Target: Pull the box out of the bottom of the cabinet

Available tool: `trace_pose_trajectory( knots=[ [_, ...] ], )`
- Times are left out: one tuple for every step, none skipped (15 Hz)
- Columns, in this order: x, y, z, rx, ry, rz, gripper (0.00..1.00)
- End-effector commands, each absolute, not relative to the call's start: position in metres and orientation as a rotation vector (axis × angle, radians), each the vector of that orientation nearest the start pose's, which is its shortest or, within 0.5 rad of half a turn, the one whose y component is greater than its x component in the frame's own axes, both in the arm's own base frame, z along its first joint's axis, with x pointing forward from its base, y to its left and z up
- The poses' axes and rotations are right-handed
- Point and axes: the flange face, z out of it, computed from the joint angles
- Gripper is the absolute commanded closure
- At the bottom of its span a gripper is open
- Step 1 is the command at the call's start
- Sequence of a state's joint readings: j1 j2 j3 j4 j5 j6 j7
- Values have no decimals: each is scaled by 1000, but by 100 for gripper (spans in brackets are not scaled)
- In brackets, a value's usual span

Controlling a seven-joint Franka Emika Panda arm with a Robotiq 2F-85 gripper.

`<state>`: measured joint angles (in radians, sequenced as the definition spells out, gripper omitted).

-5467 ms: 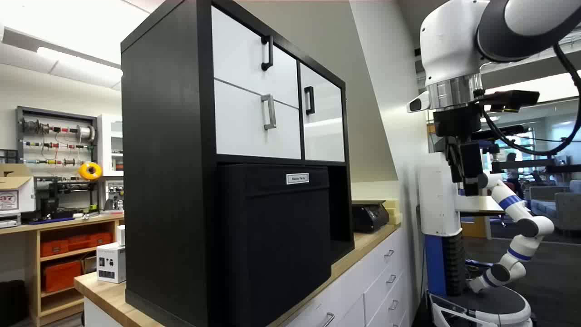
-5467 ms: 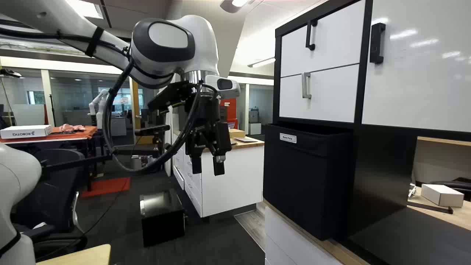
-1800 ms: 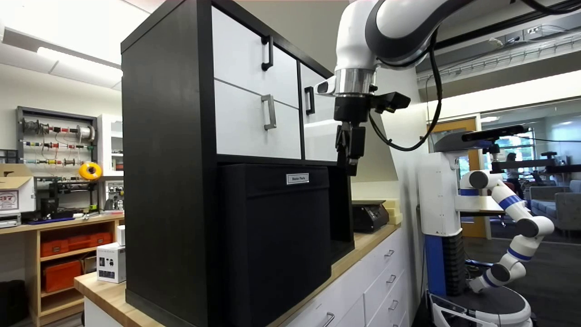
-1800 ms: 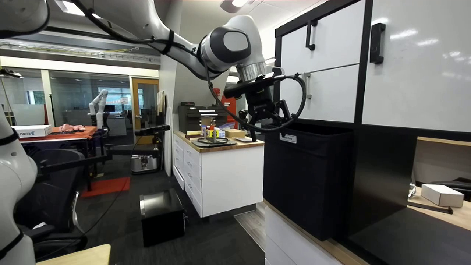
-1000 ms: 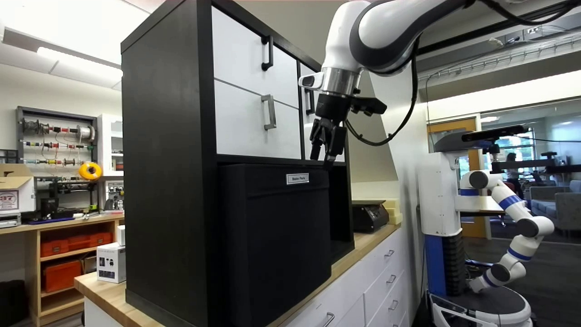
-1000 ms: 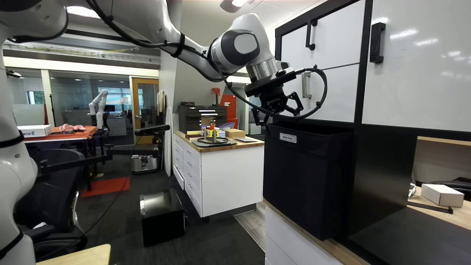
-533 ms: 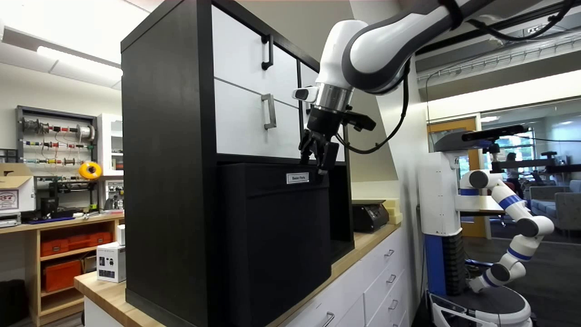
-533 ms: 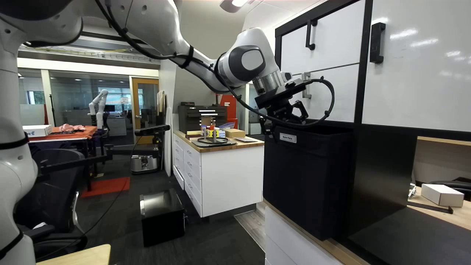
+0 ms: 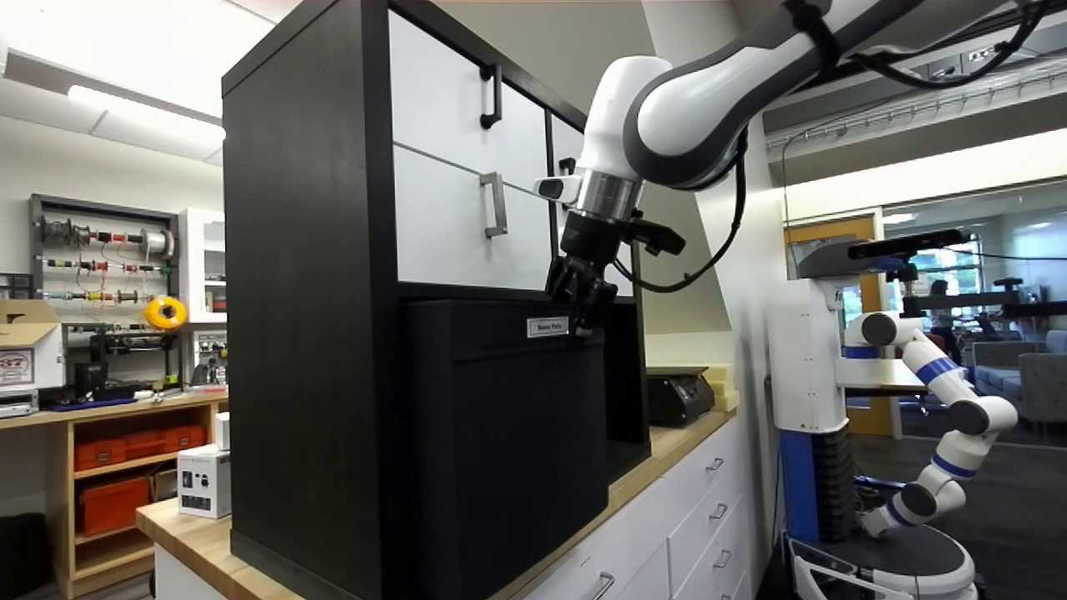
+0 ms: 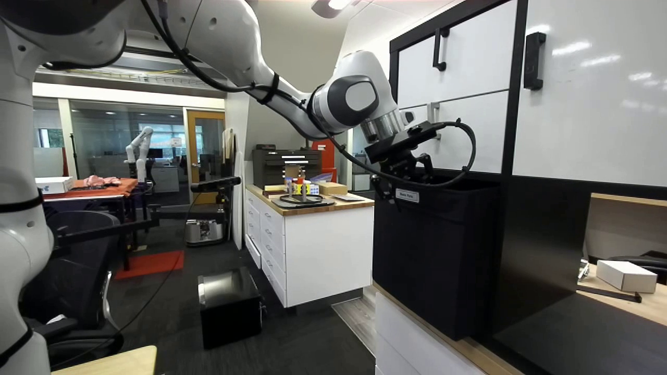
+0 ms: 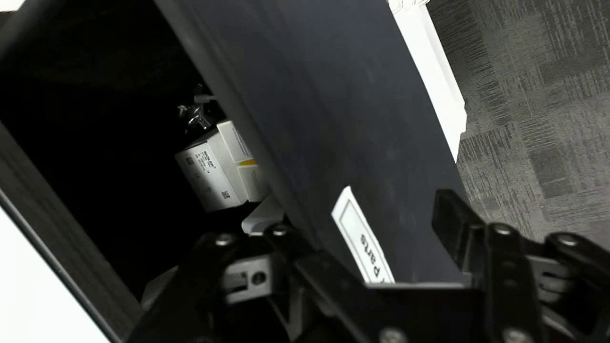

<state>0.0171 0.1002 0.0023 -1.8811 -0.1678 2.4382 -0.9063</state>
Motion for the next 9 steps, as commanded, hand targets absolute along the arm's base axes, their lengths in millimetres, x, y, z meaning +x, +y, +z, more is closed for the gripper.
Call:
trace_pose_trajectory(
  knots=[
    [620,5,507,-2948,-1676,-663,61],
    [619,3,508,-2949,-1675,-675,66],
    [619,2,509,-2952,-1672,-685,73],
    [618,0,510,-2955,-1668,-694,79],
    [618,-1,510,-2954,-1663,-700,85],
    [618,-2,510,-2956,-1653,-706,92],
    [617,-3,509,-2952,-1647,-704,94],
    [617,-3,508,-2945,-1649,-703,96],
    [616,-4,508,-2940,-1653,-702,92]
  ],
)
